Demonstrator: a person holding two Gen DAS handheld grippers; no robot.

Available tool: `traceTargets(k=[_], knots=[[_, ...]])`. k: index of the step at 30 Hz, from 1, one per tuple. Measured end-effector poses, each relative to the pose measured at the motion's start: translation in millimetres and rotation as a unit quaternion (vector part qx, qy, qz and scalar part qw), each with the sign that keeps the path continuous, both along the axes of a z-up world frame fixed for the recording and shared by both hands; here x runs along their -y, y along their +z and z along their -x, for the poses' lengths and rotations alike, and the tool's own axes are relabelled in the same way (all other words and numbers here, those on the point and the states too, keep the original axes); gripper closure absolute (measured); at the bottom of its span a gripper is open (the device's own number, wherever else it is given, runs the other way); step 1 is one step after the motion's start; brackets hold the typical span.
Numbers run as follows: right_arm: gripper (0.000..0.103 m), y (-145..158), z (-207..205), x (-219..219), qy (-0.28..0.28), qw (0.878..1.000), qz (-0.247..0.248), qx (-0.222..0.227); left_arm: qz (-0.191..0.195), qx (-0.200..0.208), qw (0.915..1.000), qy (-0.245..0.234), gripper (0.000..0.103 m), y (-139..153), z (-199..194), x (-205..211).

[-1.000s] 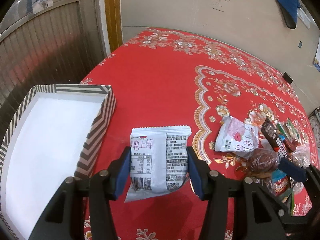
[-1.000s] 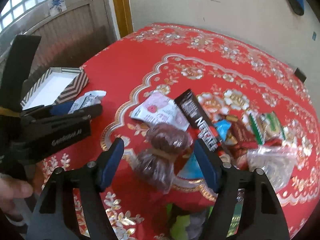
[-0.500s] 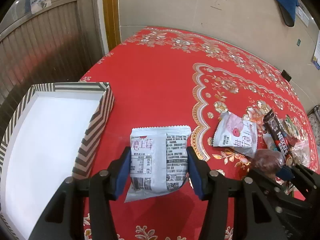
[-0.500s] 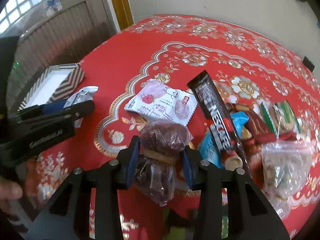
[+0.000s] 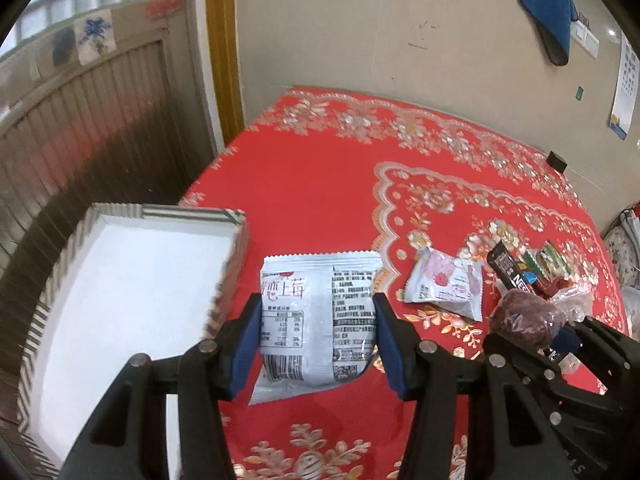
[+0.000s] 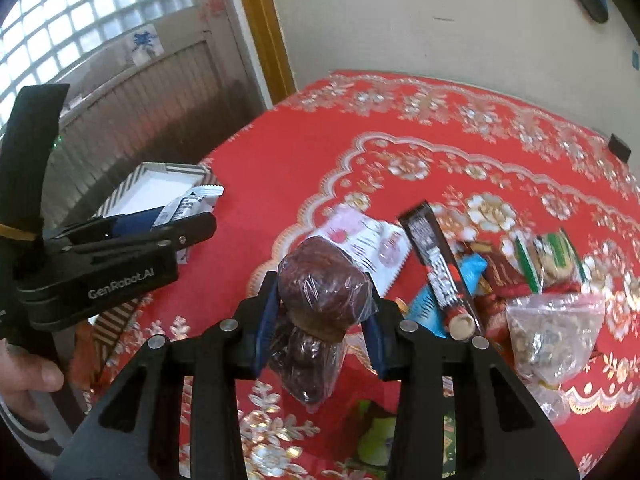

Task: Organize snacks
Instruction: 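Carry both snacks over the white tray and open both grippers to drop them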

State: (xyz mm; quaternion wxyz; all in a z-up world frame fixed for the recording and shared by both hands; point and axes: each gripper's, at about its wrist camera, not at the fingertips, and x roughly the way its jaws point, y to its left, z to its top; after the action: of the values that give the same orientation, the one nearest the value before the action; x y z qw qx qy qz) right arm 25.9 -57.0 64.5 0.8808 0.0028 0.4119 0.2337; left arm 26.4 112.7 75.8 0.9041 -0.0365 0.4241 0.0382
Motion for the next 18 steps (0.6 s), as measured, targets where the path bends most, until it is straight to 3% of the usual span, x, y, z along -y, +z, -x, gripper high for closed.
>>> traceTargets(k=[18], knots=[[0.065, 15, -9, -104, 0.098, 0.995, -0.005, 0.015, -0.060, 0.004, 0.9961, 0.065, 0.047, 23, 14, -93]])
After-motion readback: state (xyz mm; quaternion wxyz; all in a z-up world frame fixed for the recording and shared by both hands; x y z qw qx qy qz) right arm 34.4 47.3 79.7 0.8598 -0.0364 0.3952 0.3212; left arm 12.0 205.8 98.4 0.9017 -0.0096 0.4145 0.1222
